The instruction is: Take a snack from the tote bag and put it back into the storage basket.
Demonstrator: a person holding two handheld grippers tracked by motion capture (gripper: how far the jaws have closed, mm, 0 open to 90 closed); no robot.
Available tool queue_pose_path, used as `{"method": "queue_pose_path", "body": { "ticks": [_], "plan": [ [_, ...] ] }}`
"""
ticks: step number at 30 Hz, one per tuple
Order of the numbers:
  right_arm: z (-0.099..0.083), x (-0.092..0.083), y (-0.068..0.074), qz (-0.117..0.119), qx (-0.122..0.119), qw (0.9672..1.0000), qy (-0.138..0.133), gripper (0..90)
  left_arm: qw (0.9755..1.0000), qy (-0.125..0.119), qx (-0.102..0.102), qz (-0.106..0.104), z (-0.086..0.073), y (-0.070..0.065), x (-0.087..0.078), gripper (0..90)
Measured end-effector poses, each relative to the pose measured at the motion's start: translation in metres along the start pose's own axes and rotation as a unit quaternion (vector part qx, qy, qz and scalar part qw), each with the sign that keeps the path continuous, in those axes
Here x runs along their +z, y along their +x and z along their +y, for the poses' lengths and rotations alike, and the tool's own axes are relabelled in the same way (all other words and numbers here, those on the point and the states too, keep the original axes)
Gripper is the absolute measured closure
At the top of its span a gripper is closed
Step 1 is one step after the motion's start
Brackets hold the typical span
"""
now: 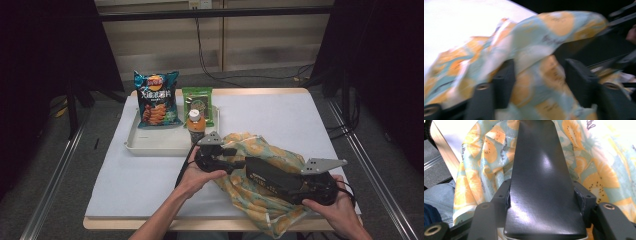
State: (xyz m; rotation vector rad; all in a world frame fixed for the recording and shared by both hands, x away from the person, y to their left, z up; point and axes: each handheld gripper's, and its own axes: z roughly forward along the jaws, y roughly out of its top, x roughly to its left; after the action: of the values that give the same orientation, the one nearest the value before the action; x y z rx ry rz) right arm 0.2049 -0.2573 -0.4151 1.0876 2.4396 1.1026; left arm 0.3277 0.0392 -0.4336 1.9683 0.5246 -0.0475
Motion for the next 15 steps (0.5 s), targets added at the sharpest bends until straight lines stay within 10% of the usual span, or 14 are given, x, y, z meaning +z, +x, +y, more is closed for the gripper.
{"method": "queue_pose_path", "body": {
  "ticks": [3, 6, 9, 15],
  "plan": [
    [0.001, 0.001, 0.002, 0.005, -0.005, 1.0000, 0.000, 43.2, 0.9999, 0.010, 0.008, 0.008, 0.005, -0.007, 0.002, 35.6],
    [0.002, 0.002, 0.003, 0.005, -0.009, 1.0000, 0.001, 43.2, 0.9998, 0.007, 0.009, 0.015, 0.003, -0.003, 0.002, 49.0],
    [0.002, -0.001, 0.005, 0.004, -0.014, 0.9999, 0.002, 43.2, 0.9998, 0.001, 0.001, 0.022, 0.000, 0.004, -0.001, 80.8],
    [0.000, -0.006, 0.003, 0.008, -0.013, 0.9999, -0.005, 43.3, 0.9993, 0.004, -0.013, 0.034, -0.003, 0.014, -0.006, 89.9]
  ]
}}
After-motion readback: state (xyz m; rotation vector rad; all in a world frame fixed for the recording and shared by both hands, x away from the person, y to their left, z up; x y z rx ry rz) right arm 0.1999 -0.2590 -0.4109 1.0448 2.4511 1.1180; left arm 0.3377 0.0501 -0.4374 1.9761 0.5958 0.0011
